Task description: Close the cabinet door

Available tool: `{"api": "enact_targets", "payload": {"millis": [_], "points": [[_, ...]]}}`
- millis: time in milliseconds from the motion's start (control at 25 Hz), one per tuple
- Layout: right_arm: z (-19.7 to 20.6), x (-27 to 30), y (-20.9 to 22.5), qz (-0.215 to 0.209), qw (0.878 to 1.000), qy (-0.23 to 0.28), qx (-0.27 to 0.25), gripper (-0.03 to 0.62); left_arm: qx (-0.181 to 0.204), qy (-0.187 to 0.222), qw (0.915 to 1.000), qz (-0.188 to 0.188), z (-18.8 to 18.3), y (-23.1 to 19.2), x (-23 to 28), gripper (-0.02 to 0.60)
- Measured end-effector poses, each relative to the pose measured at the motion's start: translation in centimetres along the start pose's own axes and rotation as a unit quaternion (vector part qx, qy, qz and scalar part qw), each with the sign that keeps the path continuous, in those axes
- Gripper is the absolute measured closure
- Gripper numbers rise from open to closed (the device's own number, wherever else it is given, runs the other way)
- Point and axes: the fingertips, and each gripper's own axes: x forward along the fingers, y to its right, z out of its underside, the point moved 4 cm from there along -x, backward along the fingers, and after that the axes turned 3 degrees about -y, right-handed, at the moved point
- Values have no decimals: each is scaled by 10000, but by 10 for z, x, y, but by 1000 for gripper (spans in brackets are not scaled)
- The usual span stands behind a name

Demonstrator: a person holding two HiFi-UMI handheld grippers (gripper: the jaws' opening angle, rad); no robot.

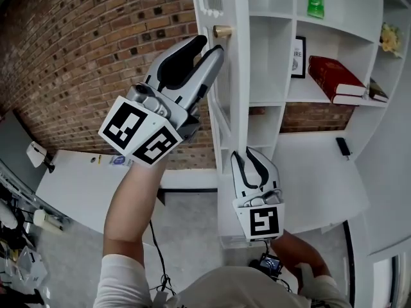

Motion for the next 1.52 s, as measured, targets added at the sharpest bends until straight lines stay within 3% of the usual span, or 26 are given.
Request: {"api": "enact_targets", "payload": {"millis": [200,720,1040,1320,1520], "points": [[7,-3,24,-45,9999,24,134,491,158,74,9997,183,-8,10,31,462],[27,-2,97,-97,9982,218,552,499,312,-351,9981,393,14,31,107,467],[39,4,133,-98,9982,204,549,497,359,-559,9974,285,30,41,140,491],[53,-12,169,268,9989,95,383,496,237,-801,9962,257,57,42,183,495],[69,-32,204,456,9984,18,334,496,183,-960,9952,0,80,36,217,497]]}}
